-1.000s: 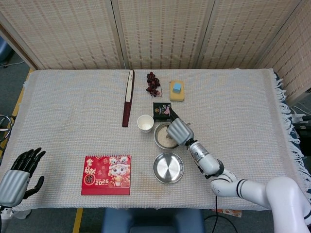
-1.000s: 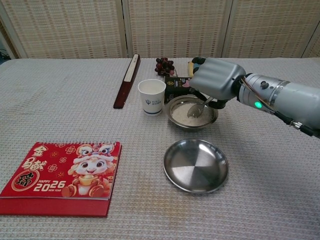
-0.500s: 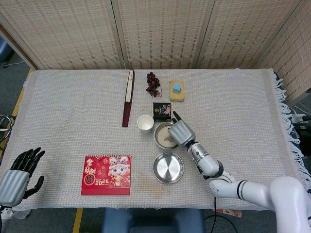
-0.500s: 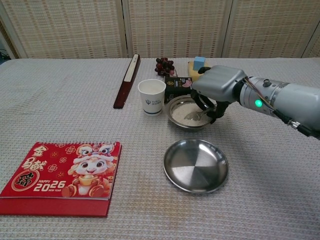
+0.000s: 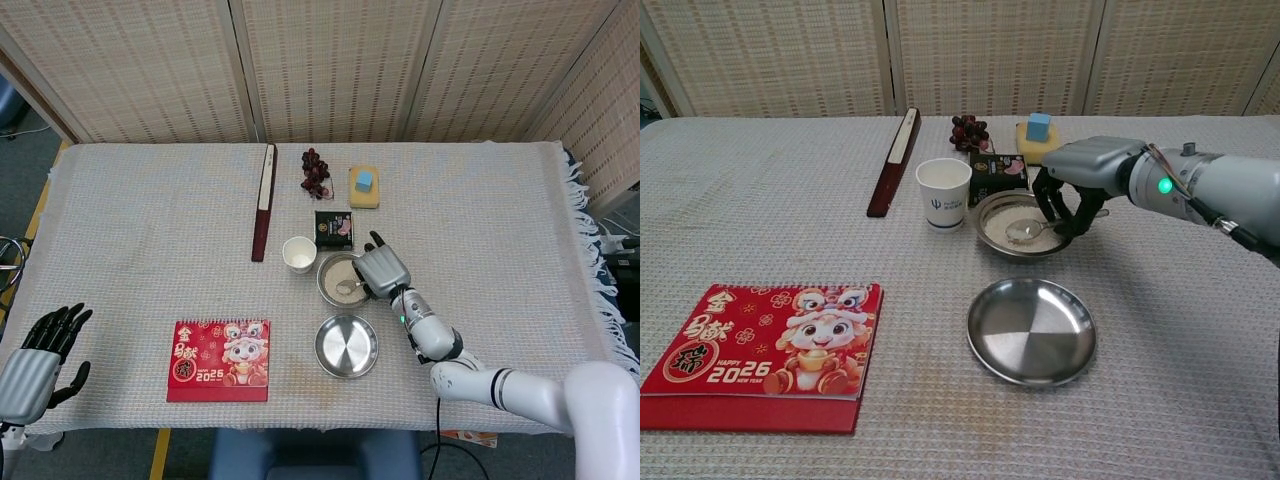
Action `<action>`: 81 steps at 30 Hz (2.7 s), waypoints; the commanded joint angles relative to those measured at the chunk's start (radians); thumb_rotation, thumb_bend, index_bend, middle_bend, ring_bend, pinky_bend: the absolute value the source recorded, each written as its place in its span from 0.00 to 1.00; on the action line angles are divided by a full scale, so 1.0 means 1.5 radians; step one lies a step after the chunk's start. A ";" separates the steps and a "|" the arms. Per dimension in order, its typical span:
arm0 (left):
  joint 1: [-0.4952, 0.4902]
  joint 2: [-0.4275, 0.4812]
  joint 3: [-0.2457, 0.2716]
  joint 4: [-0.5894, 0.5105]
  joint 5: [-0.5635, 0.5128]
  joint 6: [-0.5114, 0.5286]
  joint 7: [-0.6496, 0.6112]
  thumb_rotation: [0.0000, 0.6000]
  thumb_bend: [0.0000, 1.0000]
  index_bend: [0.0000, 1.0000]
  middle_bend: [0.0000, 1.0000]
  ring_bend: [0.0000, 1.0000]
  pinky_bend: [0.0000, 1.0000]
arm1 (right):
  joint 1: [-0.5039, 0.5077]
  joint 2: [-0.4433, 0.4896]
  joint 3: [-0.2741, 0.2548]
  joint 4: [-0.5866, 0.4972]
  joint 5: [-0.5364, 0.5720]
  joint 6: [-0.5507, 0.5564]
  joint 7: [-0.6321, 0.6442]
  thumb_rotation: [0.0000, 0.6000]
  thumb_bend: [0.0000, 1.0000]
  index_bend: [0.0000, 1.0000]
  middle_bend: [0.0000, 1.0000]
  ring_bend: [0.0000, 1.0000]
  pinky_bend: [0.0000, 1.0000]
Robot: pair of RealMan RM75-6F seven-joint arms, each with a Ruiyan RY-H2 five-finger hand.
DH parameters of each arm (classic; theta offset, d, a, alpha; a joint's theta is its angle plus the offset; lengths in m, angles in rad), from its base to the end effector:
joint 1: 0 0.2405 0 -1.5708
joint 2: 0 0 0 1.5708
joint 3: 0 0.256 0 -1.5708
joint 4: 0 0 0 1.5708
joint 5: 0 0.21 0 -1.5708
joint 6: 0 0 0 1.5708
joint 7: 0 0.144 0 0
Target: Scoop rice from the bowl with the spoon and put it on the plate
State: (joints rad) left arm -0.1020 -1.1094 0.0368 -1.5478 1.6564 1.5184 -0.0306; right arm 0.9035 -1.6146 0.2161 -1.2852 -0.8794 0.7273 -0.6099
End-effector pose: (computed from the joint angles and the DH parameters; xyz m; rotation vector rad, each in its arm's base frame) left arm -0.3065 0.1672 0.1516 -1.5701 -0.8387 -0.9278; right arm -0.1376 -0.3907 -0.0419 2.0023 -0.8077 0.6279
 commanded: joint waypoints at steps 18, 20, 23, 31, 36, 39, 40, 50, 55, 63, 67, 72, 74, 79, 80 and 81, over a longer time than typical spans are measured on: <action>-0.005 -0.002 0.000 -0.003 -0.008 -0.016 0.007 1.00 0.46 0.00 0.00 0.00 0.09 | 0.022 0.039 -0.015 -0.005 0.072 -0.007 0.052 1.00 0.32 0.93 0.58 0.20 0.00; -0.006 -0.002 0.000 -0.003 -0.009 -0.017 0.006 1.00 0.46 0.00 0.00 0.00 0.09 | 0.023 0.045 -0.013 -0.013 0.069 -0.002 0.059 1.00 0.32 0.93 0.58 0.20 0.00; -0.006 -0.002 0.000 -0.003 -0.009 -0.018 0.007 1.00 0.46 0.00 0.00 0.00 0.09 | 0.027 0.055 -0.006 -0.026 0.068 0.006 0.070 1.00 0.32 0.93 0.58 0.20 0.00; -0.007 0.000 0.001 -0.005 -0.010 -0.020 0.004 1.00 0.46 0.00 0.00 0.00 0.09 | 0.050 0.073 0.024 -0.048 0.089 0.016 0.087 1.00 0.32 0.93 0.58 0.20 0.00; -0.007 0.001 0.000 -0.005 -0.012 -0.022 0.002 1.00 0.46 0.00 0.00 0.00 0.09 | 0.067 0.064 0.037 -0.041 0.103 0.021 0.088 1.00 0.32 0.93 0.58 0.20 0.00; -0.008 0.003 -0.001 -0.005 -0.019 -0.027 -0.003 1.00 0.46 0.00 0.00 0.00 0.09 | 0.102 0.035 0.054 -0.009 0.137 0.013 0.080 1.00 0.32 0.93 0.58 0.20 0.00; -0.008 0.003 -0.002 -0.005 -0.020 -0.027 -0.004 1.00 0.46 0.00 0.00 0.00 0.09 | 0.112 0.024 0.055 0.002 0.151 0.017 0.071 1.00 0.32 0.93 0.58 0.20 0.00; -0.011 0.007 -0.002 -0.006 -0.026 -0.034 -0.009 1.00 0.46 0.00 0.00 0.00 0.09 | 0.189 -0.043 0.064 0.072 0.220 0.011 0.026 1.00 0.32 0.93 0.58 0.21 0.00; -0.012 0.010 -0.002 -0.001 -0.029 -0.038 -0.024 1.00 0.46 0.00 0.00 0.00 0.09 | 0.224 -0.076 0.051 0.112 0.246 0.024 -0.024 1.00 0.32 0.93 0.58 0.21 0.00; -0.016 0.018 0.000 0.003 -0.029 -0.046 -0.055 1.00 0.46 0.00 0.00 0.00 0.09 | 0.261 -0.120 0.020 0.172 0.255 0.044 -0.109 1.00 0.32 0.93 0.58 0.21 0.00; -0.015 0.017 -0.002 0.007 -0.033 -0.045 -0.050 1.00 0.46 0.00 0.00 0.00 0.09 | 0.277 -0.143 -0.009 0.201 0.212 0.082 -0.166 1.00 0.32 0.93 0.58 0.21 0.00; -0.018 0.016 -0.003 0.009 -0.040 -0.054 -0.052 1.00 0.46 0.00 0.00 0.00 0.09 | 0.285 -0.165 -0.040 0.227 0.151 0.115 -0.223 1.00 0.32 0.93 0.58 0.21 0.00; -0.017 0.017 -0.003 0.008 -0.034 -0.048 -0.055 1.00 0.46 0.00 0.00 0.00 0.09 | 0.285 -0.176 -0.050 0.238 0.129 0.124 -0.242 1.00 0.32 0.93 0.58 0.21 0.00; -0.014 0.014 -0.003 0.013 -0.028 -0.036 -0.063 1.00 0.46 0.00 0.00 0.00 0.09 | 0.283 -0.183 -0.074 0.242 0.075 0.141 -0.290 1.00 0.32 0.93 0.58 0.21 0.00; -0.014 0.014 -0.003 0.012 -0.028 -0.035 -0.064 1.00 0.46 0.00 0.00 0.00 0.09 | 0.282 -0.183 -0.078 0.241 0.067 0.144 -0.299 1.00 0.32 0.93 0.58 0.21 0.00; -0.013 0.014 -0.002 0.012 -0.026 -0.033 -0.065 1.00 0.46 0.00 0.00 0.00 0.09 | 0.281 -0.183 -0.082 0.240 0.060 0.146 -0.310 1.00 0.32 0.93 0.58 0.21 0.00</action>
State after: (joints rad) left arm -0.1223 -1.0880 0.0326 -1.5297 1.6159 1.4674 -0.1265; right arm 1.3272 -1.8853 0.1088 -0.9259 -0.7669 0.9346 -1.0495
